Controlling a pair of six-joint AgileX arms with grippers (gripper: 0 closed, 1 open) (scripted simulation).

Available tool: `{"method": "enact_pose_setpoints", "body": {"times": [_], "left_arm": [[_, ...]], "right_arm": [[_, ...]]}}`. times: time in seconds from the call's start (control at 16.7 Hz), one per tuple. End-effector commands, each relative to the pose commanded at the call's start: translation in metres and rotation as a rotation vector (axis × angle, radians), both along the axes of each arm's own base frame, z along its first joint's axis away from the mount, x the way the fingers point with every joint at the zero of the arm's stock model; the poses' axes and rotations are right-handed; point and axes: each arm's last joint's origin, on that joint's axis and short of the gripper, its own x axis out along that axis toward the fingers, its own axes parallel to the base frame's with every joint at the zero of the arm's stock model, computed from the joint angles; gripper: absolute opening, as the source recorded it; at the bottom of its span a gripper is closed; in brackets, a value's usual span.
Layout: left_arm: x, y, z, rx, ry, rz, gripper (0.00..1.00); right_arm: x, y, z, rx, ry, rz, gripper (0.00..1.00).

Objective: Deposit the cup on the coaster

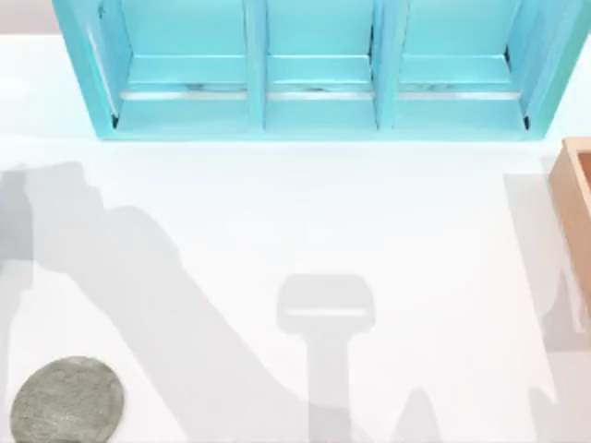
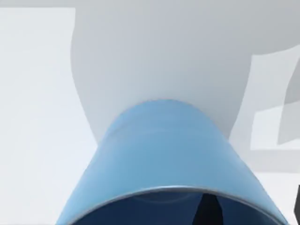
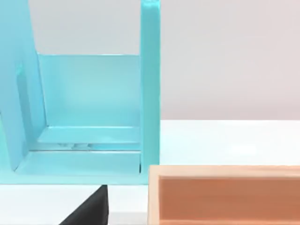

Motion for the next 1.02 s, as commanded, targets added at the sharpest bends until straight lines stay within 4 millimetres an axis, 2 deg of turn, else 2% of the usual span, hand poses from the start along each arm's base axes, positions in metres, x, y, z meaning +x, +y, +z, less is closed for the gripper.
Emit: {"method": "enact_pose_setpoints", "body": {"times": [0.12, 0.18, 0.78, 1.02], "left_arm": [[0.000, 0.000, 0.000, 0.000, 0.000, 0.000, 0.02], [0.000, 0.000, 0.000, 0.000, 0.000, 0.000, 0.00], [0.000, -0.003, 0.001, 0.001, -0.002, 0.003, 0.00], [-0.003, -0.025, 0.008, 0.001, 0.006, 0.096, 0.00]], "right_arm": [[0.000, 0.000, 0.000, 0.000, 0.000, 0.000, 1.00], [0.000, 0.000, 0.000, 0.000, 0.000, 0.000, 1.00], [0.000, 0.000, 0.000, 0.000, 0.000, 0.000, 1.00], [0.000, 0.000, 0.000, 0.000, 0.000, 0.000, 1.00]]}}
